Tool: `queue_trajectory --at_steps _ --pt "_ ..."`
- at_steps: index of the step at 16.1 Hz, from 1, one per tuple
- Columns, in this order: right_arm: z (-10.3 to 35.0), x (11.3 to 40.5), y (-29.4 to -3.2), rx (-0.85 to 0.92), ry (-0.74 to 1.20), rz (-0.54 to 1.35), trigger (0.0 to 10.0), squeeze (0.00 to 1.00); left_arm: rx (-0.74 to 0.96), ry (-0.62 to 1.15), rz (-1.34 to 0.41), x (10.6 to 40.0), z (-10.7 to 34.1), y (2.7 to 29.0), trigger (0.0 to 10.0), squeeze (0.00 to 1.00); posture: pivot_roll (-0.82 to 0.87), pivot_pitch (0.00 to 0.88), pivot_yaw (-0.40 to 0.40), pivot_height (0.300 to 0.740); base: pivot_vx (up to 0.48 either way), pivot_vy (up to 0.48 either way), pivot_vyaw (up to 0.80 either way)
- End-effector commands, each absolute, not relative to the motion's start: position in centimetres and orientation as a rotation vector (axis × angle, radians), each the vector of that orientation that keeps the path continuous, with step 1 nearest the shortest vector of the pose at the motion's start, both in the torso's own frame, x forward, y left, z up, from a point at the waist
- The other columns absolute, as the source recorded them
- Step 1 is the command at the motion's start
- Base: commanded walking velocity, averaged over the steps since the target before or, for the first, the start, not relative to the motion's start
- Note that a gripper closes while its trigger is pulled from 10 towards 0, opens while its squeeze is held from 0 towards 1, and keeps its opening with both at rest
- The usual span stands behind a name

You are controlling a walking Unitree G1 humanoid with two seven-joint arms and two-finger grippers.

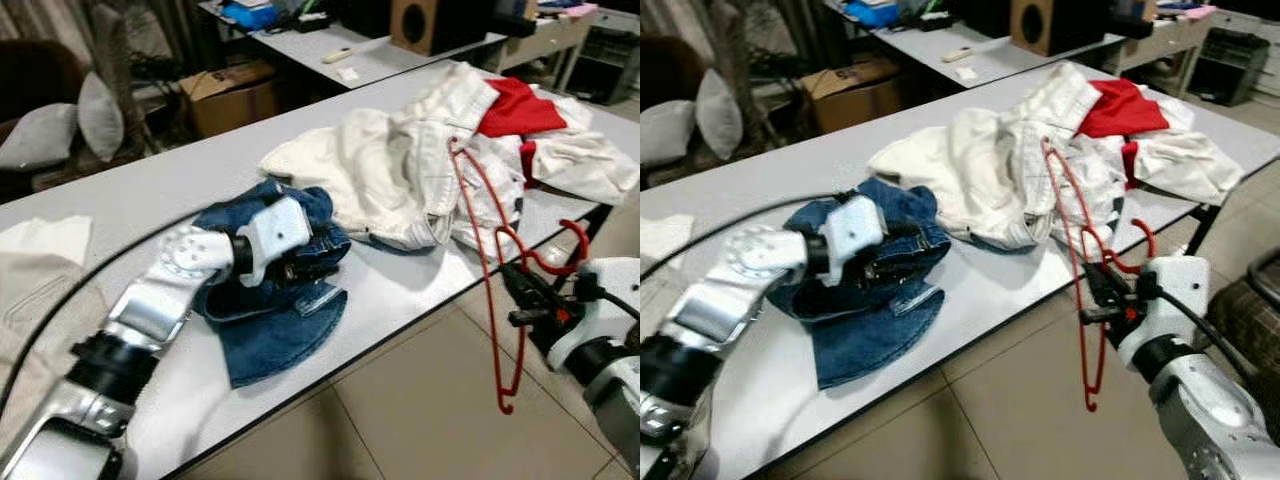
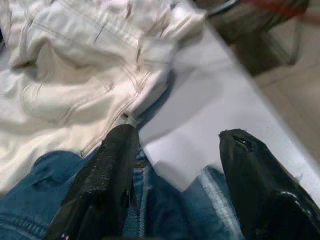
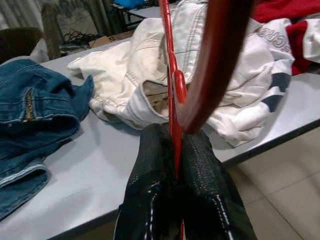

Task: Hang hanger

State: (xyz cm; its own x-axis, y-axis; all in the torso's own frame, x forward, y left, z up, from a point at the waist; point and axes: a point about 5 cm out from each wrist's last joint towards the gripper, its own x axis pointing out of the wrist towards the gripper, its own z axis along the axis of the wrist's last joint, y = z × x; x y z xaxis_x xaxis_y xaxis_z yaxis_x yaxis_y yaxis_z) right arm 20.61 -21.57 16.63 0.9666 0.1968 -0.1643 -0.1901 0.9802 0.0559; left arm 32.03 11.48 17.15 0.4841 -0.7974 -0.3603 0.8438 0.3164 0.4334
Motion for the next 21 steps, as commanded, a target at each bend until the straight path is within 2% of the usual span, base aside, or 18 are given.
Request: queue_trajectory --at_steps 1,2,7,8,9,14,21 --pt "16.7 20.5 -20.7 0.038 0.172 0.229 10.0 0.0 0.698 0.09 -1.018 32.8 16.7 11.7 10.0 0.0 -0.18 0.0 0.122 0.74 0.0 0.0 0.0" --pt "16.5 20.5 -20.3 0.029 0.173 0.23 10.0 0.0 0.808 0.104 -0.954 33.8 15.7 11.7 10.0 0.0 -0.18 0.0 0.126 0.74 0.0 0.0 0.0" --pt "16.6 20.2 -19.9 0.052 0.161 0.239 10.0 0.0 0.99 0.118 -0.834 35.2 14.5 13.1 10.0 0.0 -0.19 0.0 0.142 0.74 0.0 0.0 0.0" --pt "16.6 20.2 -19.9 0.055 0.159 0.239 10.0 0.0 0.999 0.109 -0.82 35.4 14.6 13.4 9.4 0.0 -0.19 0.0 0.142 0.74 0.0 0.0 0.0" --pt "16.6 20.2 -19.9 0.058 0.156 0.24 10.0 0.0 0.999 0.097 -0.811 35.6 14.8 13.6 0.0 0.0 -0.18 0.0 0.141 0.74 0.0 0.0 0.0" --pt "16.6 20.2 -19.5 0.057 0.151 0.27 10.0 0.0 0.941 0.042 -0.823 35.7 15.6 13.6 0.0 0.0 -0.17 0.0 0.137 0.74 0.0 0.0 0.0" --pt "16.6 19.8 -19.2 0.037 0.165 0.345 10.0 0.0 0.888 0.077 -0.806 36.2 15.8 14.3 0.0 0.0 -0.17 0.0 0.14 0.74 0.0 0.0 0.0"
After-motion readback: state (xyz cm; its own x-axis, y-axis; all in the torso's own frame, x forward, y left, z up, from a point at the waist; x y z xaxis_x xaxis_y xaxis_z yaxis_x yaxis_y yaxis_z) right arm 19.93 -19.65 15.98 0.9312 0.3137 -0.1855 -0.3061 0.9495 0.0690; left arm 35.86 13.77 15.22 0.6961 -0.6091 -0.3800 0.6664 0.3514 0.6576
